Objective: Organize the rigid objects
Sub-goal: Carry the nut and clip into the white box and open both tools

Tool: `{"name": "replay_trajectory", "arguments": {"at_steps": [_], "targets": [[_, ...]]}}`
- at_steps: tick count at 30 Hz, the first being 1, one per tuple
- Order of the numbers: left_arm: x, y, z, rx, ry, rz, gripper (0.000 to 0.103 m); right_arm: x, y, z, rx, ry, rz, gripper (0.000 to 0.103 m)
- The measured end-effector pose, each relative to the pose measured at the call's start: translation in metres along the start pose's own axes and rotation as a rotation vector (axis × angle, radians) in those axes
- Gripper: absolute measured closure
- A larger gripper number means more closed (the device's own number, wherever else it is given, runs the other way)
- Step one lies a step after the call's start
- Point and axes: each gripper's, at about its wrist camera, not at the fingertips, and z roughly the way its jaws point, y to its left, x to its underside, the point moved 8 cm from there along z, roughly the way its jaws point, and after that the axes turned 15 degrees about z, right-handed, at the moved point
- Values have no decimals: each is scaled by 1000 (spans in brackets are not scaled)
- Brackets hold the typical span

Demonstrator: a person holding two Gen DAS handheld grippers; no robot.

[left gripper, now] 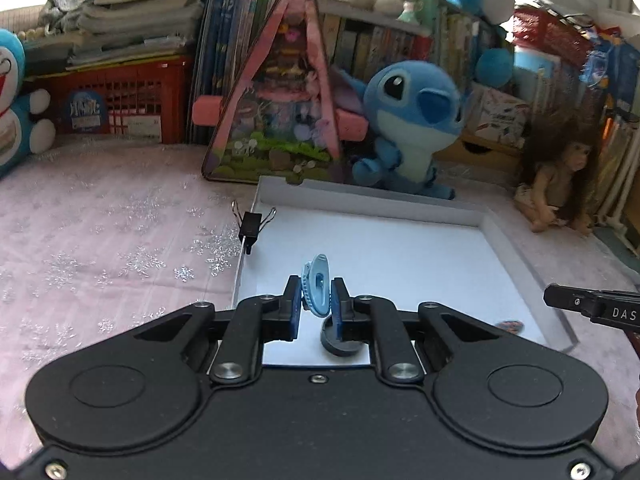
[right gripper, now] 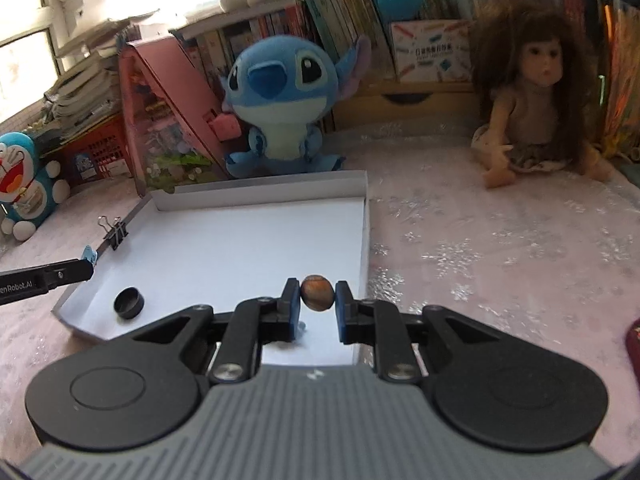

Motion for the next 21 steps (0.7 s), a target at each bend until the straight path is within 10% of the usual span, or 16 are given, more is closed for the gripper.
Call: {"name": "replay_trajectory", "arguments": {"at_steps": [21], "targets": [[16, -3, 41, -18, 83, 8, 89, 9, 5, 43, 37, 78, -9, 81]]}}
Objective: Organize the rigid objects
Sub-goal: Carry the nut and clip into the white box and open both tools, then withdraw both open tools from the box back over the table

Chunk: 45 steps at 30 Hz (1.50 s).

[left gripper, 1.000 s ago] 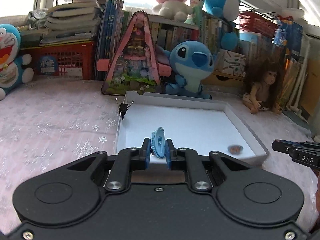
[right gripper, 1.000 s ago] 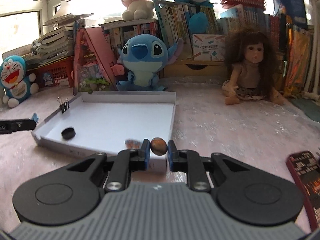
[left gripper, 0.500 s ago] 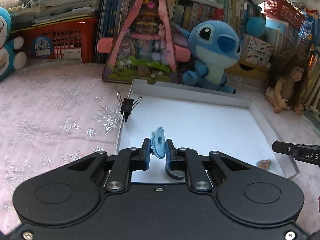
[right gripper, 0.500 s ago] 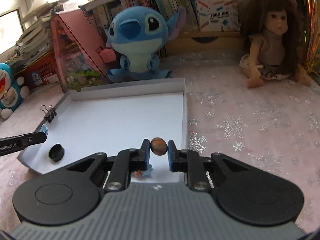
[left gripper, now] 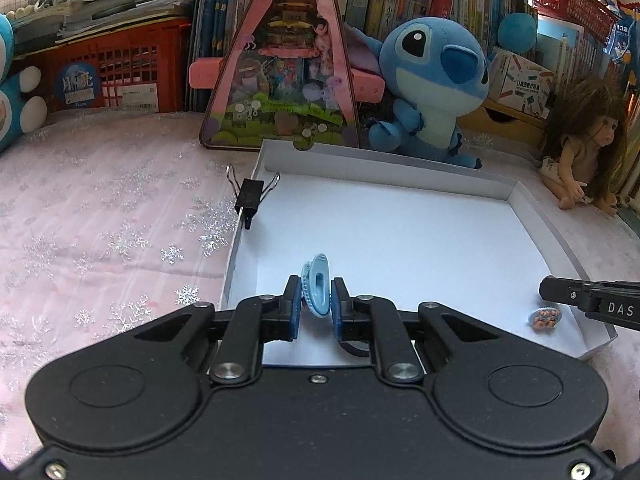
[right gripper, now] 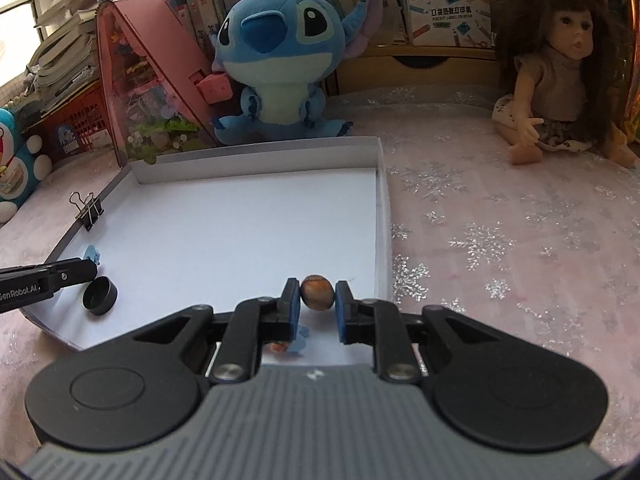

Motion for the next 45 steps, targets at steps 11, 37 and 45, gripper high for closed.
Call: {"name": "replay_trajectory", "arguments": {"at_steps": [11, 37, 45], "targets": [[0, -1, 2, -10, -2, 12, 89, 4, 4, 1, 14, -14, -34, 81], [12, -37, -80, 49, -138, 58, 25, 26, 8, -64, -60, -153, -146, 24], [38, -50, -110, 56, -160, 94, 23, 52, 7, -95, -87, -203, -202, 19]]}}
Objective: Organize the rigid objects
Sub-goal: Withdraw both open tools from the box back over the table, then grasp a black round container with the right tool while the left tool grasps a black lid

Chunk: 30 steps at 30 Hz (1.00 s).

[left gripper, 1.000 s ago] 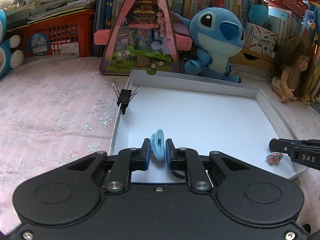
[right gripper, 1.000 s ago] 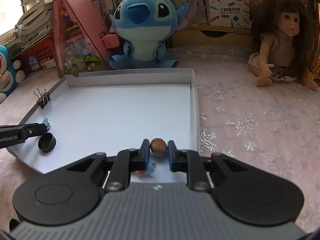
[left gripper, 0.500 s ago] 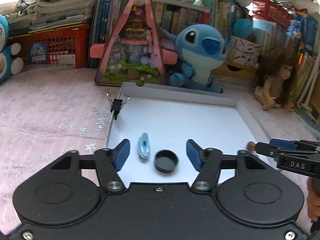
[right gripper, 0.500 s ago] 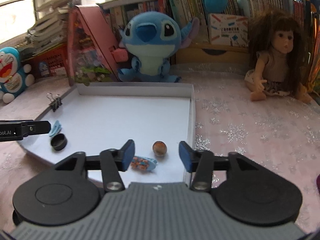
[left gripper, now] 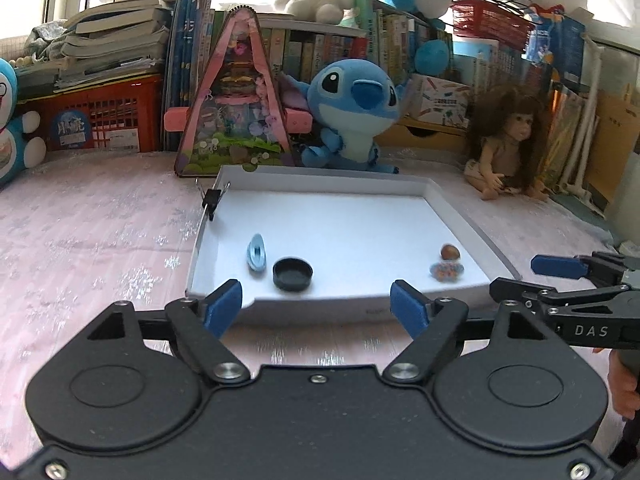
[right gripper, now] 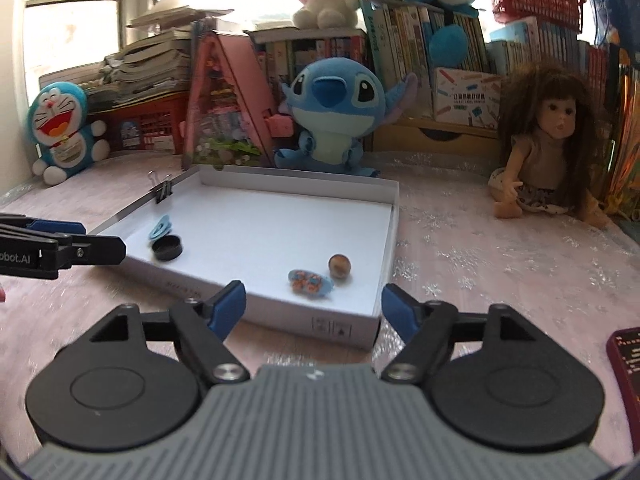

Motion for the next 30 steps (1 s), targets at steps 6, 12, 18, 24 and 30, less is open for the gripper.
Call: {"name": "replay_trajectory", "arguments": {"at_steps": [6, 12, 18, 24, 30], "targets": [[23, -6, -21, -1, 3, 28, 23, 20, 2, -24, 8, -43, -68, 17], [43, -10, -35, -1, 12, 36, 23, 40, 2, -43, -5, -59, -89, 16], [61, -16, -45, -3, 19, 58, 23, 60, -1, -51, 18, -50, -107, 16], [75, -22, -50, -5, 29, 79, 23, 73, -4, -56, 28, -53, -97, 16], [84, -22, -53, -5, 28, 79, 26, 79, -6, -63, 42, -74, -109, 16]]}}
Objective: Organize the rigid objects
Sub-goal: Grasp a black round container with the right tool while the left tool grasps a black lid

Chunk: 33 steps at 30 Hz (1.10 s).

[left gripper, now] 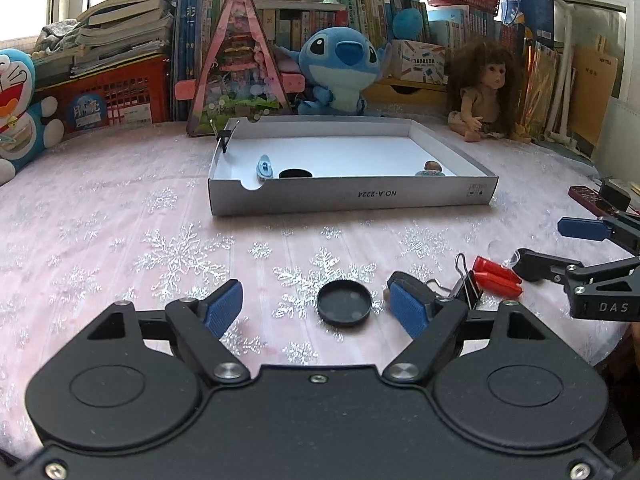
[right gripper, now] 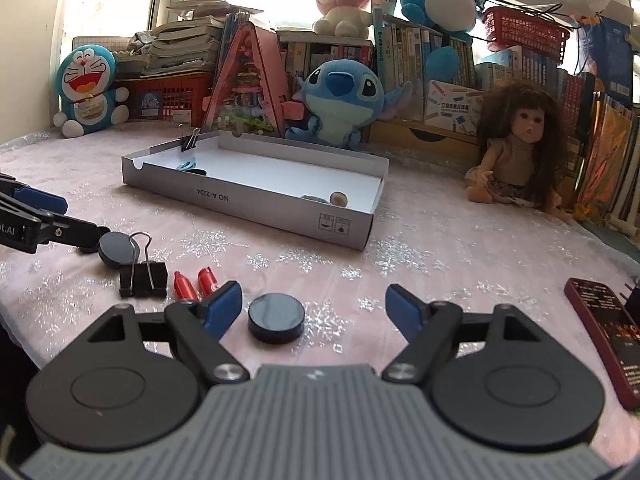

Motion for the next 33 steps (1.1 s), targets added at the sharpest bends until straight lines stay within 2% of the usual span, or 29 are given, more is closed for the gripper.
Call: {"name": "replay_trajectory", "arguments": {"at_steps": [4, 10, 15, 25, 27, 28, 33], "targets": [[4, -1, -2, 10, -5, 7, 32, 3, -3, -4, -8, 3, 9, 16], [8, -4, -1, 25, -2, 14, 48, 11, -1, -4, -8, 18, -8, 16], [8, -8, 2, 30, -8, 17, 56, 13, 0, -2, 4, 22, -13, 21], [4, -15, 11, 23, -12, 25, 60, 12, 5, 2, 0, 27, -6, 41], [3, -16, 12, 17, -13, 28, 73, 13, 7, 4, -7, 32, -6, 52], [3, -17, 12, 11, -12, 29, 73, 13, 9, 4, -8, 36, -6, 66], [-4, -18, 8, 24, -28, 32, 73, 9, 14, 1, -20, 39, -23, 67]]}}
